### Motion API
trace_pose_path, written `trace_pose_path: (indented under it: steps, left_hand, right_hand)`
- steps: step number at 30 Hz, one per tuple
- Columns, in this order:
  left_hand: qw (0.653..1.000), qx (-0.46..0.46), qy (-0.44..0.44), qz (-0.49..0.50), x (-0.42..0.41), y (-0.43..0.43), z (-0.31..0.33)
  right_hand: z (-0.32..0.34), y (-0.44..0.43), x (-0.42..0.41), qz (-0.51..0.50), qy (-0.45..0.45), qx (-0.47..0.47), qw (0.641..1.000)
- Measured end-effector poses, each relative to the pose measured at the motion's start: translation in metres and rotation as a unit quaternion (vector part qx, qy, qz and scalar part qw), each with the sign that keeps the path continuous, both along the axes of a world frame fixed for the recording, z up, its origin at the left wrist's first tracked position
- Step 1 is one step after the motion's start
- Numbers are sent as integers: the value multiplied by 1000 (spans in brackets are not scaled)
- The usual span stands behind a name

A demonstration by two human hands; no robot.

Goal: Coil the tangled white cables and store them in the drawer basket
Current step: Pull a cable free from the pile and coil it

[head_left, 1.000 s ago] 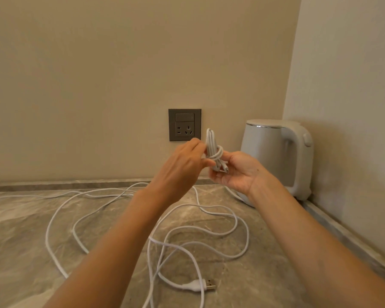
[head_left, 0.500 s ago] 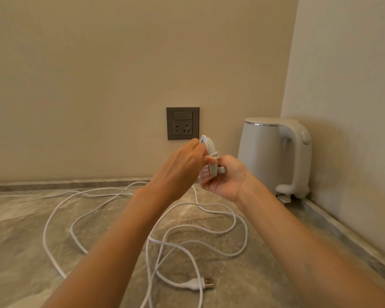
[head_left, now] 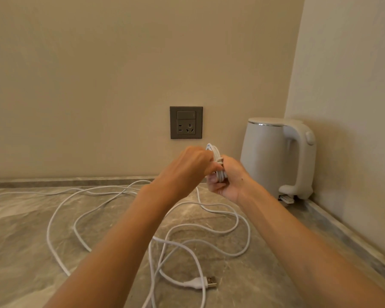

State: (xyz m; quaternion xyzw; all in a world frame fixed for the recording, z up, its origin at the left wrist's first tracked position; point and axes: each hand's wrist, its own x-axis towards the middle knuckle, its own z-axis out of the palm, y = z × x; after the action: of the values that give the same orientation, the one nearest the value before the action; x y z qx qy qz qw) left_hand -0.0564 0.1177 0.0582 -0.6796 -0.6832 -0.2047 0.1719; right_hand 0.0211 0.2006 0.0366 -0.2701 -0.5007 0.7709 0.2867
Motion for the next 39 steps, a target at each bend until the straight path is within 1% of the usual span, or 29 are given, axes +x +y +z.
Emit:
trace_pose_path:
  steps: [4, 9, 14, 17, 19, 21, 23, 26, 27, 30, 31, 36, 39]
  left_hand:
    - [999, -49, 0, 21, 2, 0, 1]
    - [994, -90, -53, 7, 0, -4, 1]
    - [994, -93, -65, -2, -4, -3, 0]
    - [993, -65, -93, -20, -6, -4, -2]
    - [991, -16, -129, -38, -8, -4, -4]
    - [981, 22, -183, -57, -12, -5, -6]
    - [973, 34, -219, -67, -14, -4, -8]
    - [967, 30, -242, -68, -14, -1, -11]
    - [958, 32, -276, -68, -15, 0, -11]
    - [904, 63, -417, -70, -19, -2, -12]
    - [894, 77, -437, -69, -20, -3, -12]
    - [906, 176, -382, -46, -14, 5, -16]
    - [918, 199, -341, -42, -9, 6, -19]
  right_hand:
    - [-3, 3, -4, -67, -61, 75, 993]
    - [-7, 4, -7, -64, -86, 109, 988]
    - [-9, 3, -6, -49, -105, 122, 986]
    - [-9, 5, -5, -11, -82, 85, 993]
    - [-9, 7, -2, 35, -42, 29, 998]
    - [-11, 9, 0, 91, -3, -33, 995]
    - [-13, 11, 1, 131, 15, -70, 989]
    - [-11, 9, 3, 170, 9, -91, 981]
    - [-9, 8, 4, 185, 13, -98, 978]
    - [-4, 3, 4, 221, 20, -117, 968]
    - [-3, 2, 3, 227, 20, -123, 966]
    - [-6, 8, 0, 238, 42, -142, 960]
    - [-5, 6, 2, 242, 68, -150, 956]
